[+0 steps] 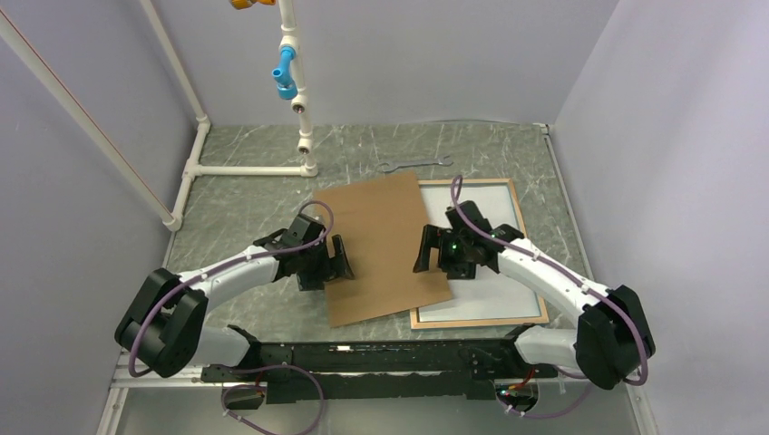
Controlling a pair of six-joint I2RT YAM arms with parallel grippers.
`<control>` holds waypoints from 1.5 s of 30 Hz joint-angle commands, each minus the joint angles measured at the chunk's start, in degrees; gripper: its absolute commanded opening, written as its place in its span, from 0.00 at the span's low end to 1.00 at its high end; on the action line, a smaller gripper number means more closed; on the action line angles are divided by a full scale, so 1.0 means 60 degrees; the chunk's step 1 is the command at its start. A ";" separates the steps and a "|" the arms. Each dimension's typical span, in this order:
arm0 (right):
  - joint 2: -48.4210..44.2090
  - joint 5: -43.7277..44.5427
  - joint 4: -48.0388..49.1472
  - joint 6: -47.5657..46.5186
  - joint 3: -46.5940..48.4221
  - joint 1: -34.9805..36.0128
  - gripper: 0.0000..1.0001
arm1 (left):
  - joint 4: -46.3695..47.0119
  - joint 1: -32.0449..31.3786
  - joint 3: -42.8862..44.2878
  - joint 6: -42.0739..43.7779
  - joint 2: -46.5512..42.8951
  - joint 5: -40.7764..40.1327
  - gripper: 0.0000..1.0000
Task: Put the photo into the frame
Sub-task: Move the photo frame item to the center of the board, then turn over the photo frame item at the center of the board.
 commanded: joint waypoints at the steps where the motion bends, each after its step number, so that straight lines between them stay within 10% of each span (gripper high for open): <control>1: -0.0163 -0.1166 0.1464 -0.0720 0.0000 -0.0970 0.99 | -0.0316 -0.0128 0.0349 -0.0210 0.0217 0.0746 0.94; 19: 0.2381 -0.3712 0.3102 -0.1542 0.0599 -0.3257 0.98 | -0.0535 0.0032 0.0830 0.0303 0.0841 0.0476 0.93; 35: 0.2836 -0.6962 0.6466 0.0248 -0.0330 -0.3285 0.52 | -0.0260 0.0074 0.0746 0.0283 0.0926 0.0718 0.93; 45: 0.1729 -0.7394 0.7254 0.1181 -0.0950 -0.2691 0.49 | 0.0015 0.0077 0.0685 0.0190 0.0999 0.0915 0.92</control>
